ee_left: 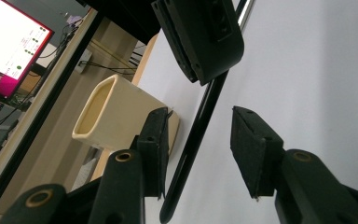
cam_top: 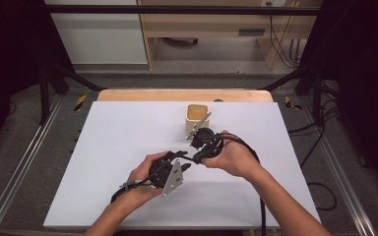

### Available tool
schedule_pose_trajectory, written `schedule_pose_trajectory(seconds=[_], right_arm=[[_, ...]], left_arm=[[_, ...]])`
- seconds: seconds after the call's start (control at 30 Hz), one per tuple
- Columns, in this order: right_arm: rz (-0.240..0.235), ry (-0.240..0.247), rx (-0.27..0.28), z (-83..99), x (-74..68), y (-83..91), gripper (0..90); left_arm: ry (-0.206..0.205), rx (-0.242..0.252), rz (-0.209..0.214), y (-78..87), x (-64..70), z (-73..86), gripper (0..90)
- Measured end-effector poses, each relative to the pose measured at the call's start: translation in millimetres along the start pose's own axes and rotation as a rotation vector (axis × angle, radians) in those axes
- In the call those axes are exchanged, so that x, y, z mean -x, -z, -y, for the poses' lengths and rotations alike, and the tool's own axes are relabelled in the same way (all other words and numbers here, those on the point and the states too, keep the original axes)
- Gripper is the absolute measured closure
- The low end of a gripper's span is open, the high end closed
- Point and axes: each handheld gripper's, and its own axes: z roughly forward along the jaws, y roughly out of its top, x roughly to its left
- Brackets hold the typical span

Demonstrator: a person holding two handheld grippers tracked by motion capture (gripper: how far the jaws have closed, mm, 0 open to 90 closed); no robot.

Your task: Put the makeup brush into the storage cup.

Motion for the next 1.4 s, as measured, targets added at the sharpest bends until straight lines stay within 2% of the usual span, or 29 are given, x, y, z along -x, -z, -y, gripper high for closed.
schedule_pose_trajectory(seconds=[0.07, 0.1, 0.13, 0.17, 0.23, 0.27, 0.3, 0.33, 0.37, 0.5, 0.57, 0.73, 0.77, 0.87, 0.9, 0.93, 0.97, 1.0, 1.03, 1.13, 1.17, 1.23, 1.3, 1.4], right_arm=[[-0.001, -0.001, -0.005, 0.5, -0.2, 0.1, 84.0], [-0.002, 0.0, -0.003, 0.7, -0.3, -0.2, 84.1], [-0.003, -0.003, -0.003, 1.0, -0.7, -0.4, 84.0], [-0.004, -0.003, -0.004, 1.1, -0.7, -0.5, 84.0], [-0.003, 0.003, -0.007, 0.9, -0.3, -0.4, 84.0], [-0.007, 0.0, -0.007, 0.4, -0.6, -0.6, 84.0], [-0.008, 0.003, -0.008, 0.2, -0.6, -0.7, 84.0], [-0.008, 0.007, -0.009, 0.0, -0.7, -0.9, 84.0], [-0.01, 0.006, -0.011, -0.3, -1.1, -1.1, 84.0], [-0.012, 0.013, -0.01, -0.4, -1.2, -1.5, 84.0], [-0.015, 0.009, -0.012, -0.8, -2.0, -0.8, 84.0], [-0.017, 0.009, -0.015, -1.1, -1.9, 0.2, 84.0], [-0.018, 0.009, -0.015, -1.1, -1.9, 0.2, 84.0], [-0.019, 0.008, -0.017, -1.2, -2.3, 0.2, 84.0], [-0.02, 0.008, -0.016, -1.2, -2.1, 0.3, 84.0], [-0.023, 0.007, -0.014, -1.4, -1.7, 0.6, 83.9], [-0.028, 0.003, -0.013, -1.5, -1.6, 0.7, 83.8], [-0.032, 0.0, -0.013, -1.5, -1.4, 0.7, 83.5], [-0.025, 0.007, -0.007, -1.3, -0.8, 0.8, 80.5], [-0.01, 0.021, 0.049, -0.7, 0.6, 4.0, 67.3], [0.004, 0.014, 0.086, -0.5, 2.2, 6.9, 59.7], [0.024, -0.001, 0.141, 0.3, 5.2, 11.8, 55.0], [0.048, -0.028, 0.204, 2.0, 8.6, 17.7, 45.1], [0.095, -0.055, 0.289, 8.0, 12.2, 21.7, 35.0]], left_arm=[[-0.014, -0.001, -0.001, -1.3, 1.3, 0.2, 60.2], [-0.043, -0.019, -0.004, -0.3, 0.5, 0.0, 61.4], [-0.025, 0.0, -0.005, -1.7, 2.7, 0.2, 62.9], [-0.026, 0.002, -0.006, -2.0, 3.1, 0.0, 63.9], [-0.054, -0.006, -0.006, -1.7, 3.1, -0.6, 65.8], [-0.055, -0.003, -0.005, -1.9, 3.4, -0.7, 66.9], [-0.086, -0.029, -0.003, -0.3, 1.6, -1.3, 67.6], [-0.088, -0.029, -0.002, 0.0, 1.1, -1.4, 68.5], [-0.064, -0.007, -0.003, -1.1, 2.5, -1.0, 69.8], [-0.054, 0.004, -0.001, -2.6, 3.8, 0.0, 72.5], [-0.069, -0.007, -0.002, -2.5, 3.8, 0.6, 73.7], [-0.076, -0.012, -0.001, -3.0, 3.5, 1.3, 76.8], [-0.114, -0.052, 0.003, -0.7, 1.0, 0.8, 77.9], [-0.104, -0.048, 0.015, -1.8, 2.4, 0.9, 81.1], [-0.064, -0.015, 0.019, -4.5, 6.2, 1.5, 82.5], [-0.132, -0.072, 0.028, -1.0, 2.5, 0.2, 83.5], [-0.12, -0.059, 0.032, -2.2, 3.8, 0.4, 83.8], [-0.061, -0.019, 0.03, -4.9, 7.2, 1.2, 83.9], [-0.058, -0.02, 0.032, -4.8, 7.0, 1.4, 83.9], [-0.059, -0.023, 0.037, -4.5, 7.2, 2.7, 83.9], [-0.054, -0.021, 0.036, -4.6, 7.5, 3.2, 83.9], [-0.057, -0.026, 0.033, -3.2, 6.0, 4.0, 83.9], [-0.044, -0.023, 0.026, -2.2, 6.0, 5.3, 83.9], [-0.011, -0.008, 0.02, -1.3, 6.3, 7.2, 83.8]])
